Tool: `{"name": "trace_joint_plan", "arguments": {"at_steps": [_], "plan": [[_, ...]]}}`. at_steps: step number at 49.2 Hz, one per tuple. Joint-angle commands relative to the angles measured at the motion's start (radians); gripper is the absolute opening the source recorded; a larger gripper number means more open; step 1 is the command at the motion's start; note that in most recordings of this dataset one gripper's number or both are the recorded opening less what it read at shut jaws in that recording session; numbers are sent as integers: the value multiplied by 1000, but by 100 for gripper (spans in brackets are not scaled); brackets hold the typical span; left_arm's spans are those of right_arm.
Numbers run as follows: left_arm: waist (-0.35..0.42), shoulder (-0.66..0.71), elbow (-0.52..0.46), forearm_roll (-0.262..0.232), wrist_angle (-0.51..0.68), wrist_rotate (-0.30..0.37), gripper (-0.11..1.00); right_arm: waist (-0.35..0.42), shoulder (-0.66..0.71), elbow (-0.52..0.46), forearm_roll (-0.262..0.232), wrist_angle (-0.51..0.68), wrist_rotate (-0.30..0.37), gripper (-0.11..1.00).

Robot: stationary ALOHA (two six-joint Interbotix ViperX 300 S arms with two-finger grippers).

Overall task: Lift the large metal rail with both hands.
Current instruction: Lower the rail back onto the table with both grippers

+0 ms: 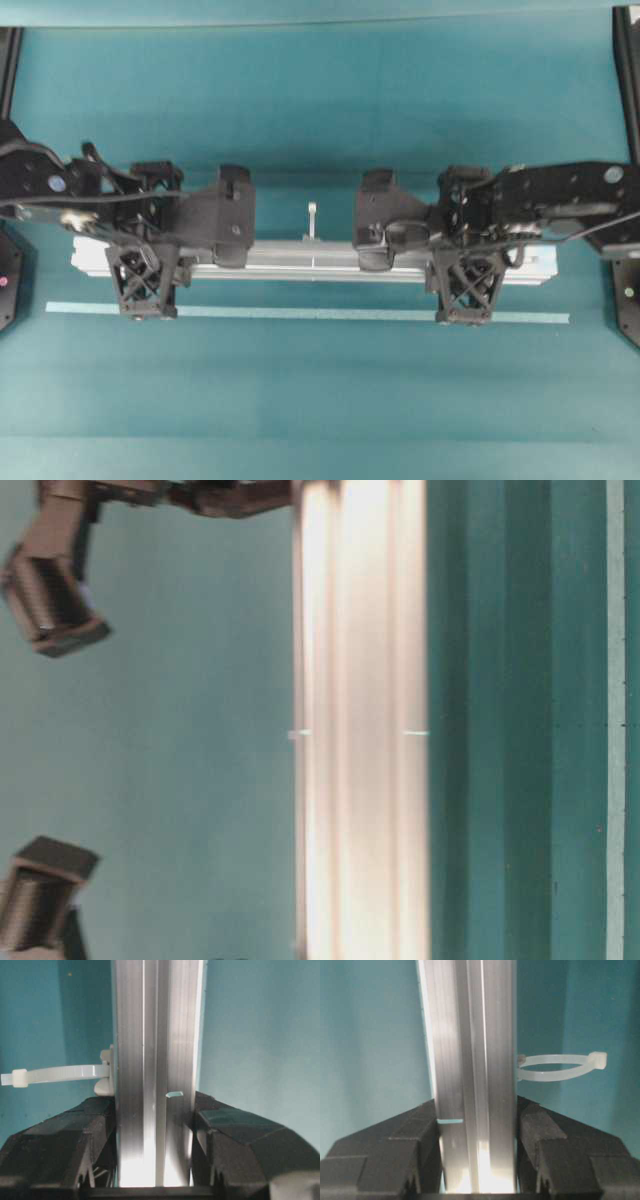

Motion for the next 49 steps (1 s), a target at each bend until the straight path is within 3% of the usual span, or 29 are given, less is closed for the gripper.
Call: {"name": "trace_joint_plan", "arguments": {"at_steps": [1,32,49], "plan": [[3,6,3,2,-51,2,36,6,20,3,-3,-41,-11,39],[-9,91,101,2,-265,-15,36,55,120,51,5,-206,-6,39],[-40,103,144,2,-359,-74,36,60,141,63,8,-227,-6,39]]}}
